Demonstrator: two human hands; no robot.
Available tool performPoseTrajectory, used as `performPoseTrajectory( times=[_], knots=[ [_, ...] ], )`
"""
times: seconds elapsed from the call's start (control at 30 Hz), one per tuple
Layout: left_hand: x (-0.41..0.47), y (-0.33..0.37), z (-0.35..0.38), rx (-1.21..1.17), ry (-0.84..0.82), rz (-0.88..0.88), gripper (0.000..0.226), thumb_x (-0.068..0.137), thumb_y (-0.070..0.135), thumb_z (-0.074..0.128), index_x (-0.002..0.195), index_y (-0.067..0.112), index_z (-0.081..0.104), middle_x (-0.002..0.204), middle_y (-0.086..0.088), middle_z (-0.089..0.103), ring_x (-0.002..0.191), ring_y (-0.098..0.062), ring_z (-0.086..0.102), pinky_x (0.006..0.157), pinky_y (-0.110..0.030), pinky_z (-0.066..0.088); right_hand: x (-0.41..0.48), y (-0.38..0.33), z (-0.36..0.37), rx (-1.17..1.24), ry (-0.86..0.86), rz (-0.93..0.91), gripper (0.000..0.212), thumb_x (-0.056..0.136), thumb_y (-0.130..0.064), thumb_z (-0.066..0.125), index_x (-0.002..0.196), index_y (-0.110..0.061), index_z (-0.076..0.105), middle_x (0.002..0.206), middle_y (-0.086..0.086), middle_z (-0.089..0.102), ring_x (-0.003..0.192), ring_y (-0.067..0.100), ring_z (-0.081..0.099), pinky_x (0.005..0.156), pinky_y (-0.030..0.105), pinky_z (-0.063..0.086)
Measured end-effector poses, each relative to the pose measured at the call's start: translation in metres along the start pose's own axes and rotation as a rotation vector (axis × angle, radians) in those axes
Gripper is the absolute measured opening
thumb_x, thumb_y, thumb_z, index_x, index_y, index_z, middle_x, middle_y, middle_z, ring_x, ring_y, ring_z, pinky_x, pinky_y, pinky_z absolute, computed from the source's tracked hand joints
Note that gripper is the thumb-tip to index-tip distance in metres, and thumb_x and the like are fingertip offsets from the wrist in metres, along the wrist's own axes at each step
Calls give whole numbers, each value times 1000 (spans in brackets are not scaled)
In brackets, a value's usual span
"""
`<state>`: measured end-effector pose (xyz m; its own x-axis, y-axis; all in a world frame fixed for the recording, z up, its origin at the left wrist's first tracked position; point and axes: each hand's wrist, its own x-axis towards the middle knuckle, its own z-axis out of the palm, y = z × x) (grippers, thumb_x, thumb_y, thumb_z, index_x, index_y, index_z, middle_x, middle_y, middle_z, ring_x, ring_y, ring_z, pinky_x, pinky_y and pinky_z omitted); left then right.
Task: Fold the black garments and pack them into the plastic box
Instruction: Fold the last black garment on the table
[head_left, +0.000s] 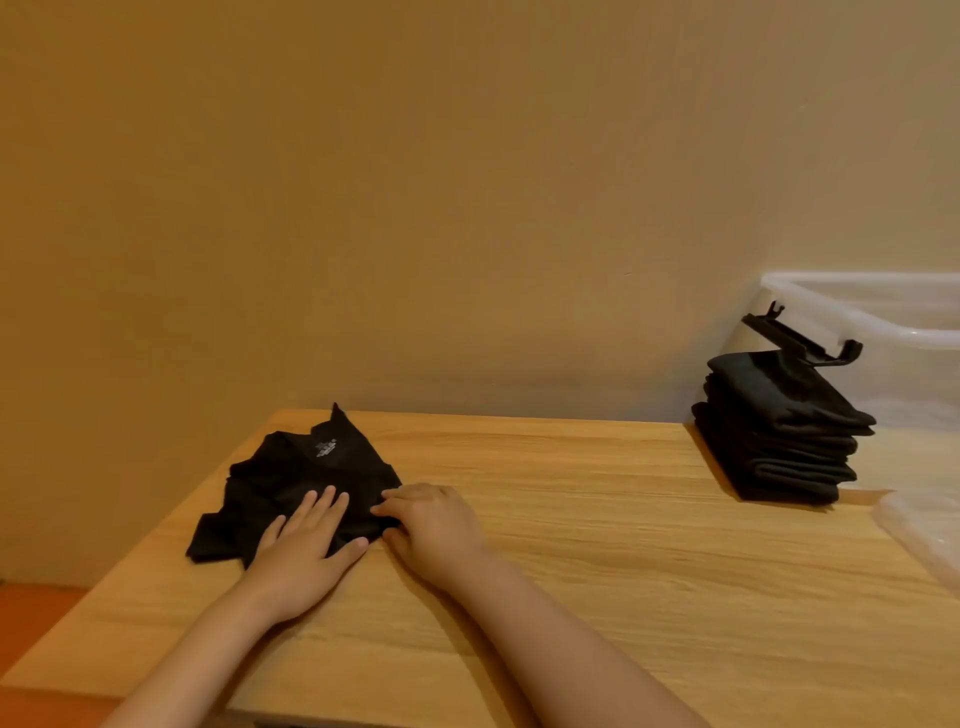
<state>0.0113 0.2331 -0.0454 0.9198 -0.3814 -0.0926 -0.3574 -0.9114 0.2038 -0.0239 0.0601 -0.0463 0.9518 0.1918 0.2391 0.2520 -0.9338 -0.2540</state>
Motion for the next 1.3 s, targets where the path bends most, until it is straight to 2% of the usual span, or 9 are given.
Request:
performPoseTrajectory(
  times=[0.4,0.5,0.57,0.67,0.77,0.87,1.07,1.2,1.3],
  knots=[
    [38,170,30,-65,-60,432,69,98,58,32,155,31,6,162,13,-4,147,-2,-11,121,-32,-5,-114,127,-60,-164,258,234,27,94,-31,53,115,-27,69,114,-6,69,103,18,58,89,33,43],
    [40,214,36,-99,-82,529,94,75,81,15,155,33,11,162,14,2,147,-1,-6,120,-30,-3,-146,154,-73,-206,289,311,22,90,-34,57,107,-30,70,102,-10,69,94,14,59,82,29,44],
    [39,232,38,-130,-89,569,109,59,85,4,154,34,15,162,15,6,147,-1,-2,119,-29,-2,-165,167,-79,-212,304,330,20,88,-34,58,104,-31,70,98,-12,68,91,12,58,80,27,43],
    [35,244,37,-142,-103,613,104,61,84,5,153,36,19,160,18,11,147,0,3,118,-27,2,-183,175,-88,-149,280,356,37,88,-51,41,108,-35,68,103,-17,64,97,5,53,86,23,38],
    [41,247,31,-261,-58,581,78,81,75,19,147,37,34,155,19,28,143,2,17,118,-28,12,-182,178,-100,1,275,383,48,85,-65,33,108,-38,66,102,-23,62,99,-4,49,92,20,33],
    [66,249,30,-320,106,480,52,98,52,39,146,32,38,155,13,31,144,-4,19,119,-32,13,-160,191,-109,177,378,452,32,91,-53,49,110,-33,66,104,-23,61,100,-7,49,96,19,36],
    [115,252,45,-335,224,244,63,99,48,43,153,21,25,162,1,18,150,-15,7,122,-36,8,-98,224,-106,329,267,571,38,94,-33,59,131,-21,57,132,-6,58,123,7,49,98,18,34],
    [122,250,55,-330,248,213,64,97,50,45,152,20,28,157,3,31,146,-14,22,120,-34,17,-84,229,-93,278,102,547,46,92,-38,60,135,-23,54,145,-8,45,136,8,36,110,25,27],
    [123,250,53,-387,267,225,58,94,46,53,146,24,37,149,8,40,140,-11,32,116,-32,23,-86,235,-89,284,104,511,34,92,-35,61,125,-29,62,145,-12,46,136,5,34,111,23,23]
  ],
)
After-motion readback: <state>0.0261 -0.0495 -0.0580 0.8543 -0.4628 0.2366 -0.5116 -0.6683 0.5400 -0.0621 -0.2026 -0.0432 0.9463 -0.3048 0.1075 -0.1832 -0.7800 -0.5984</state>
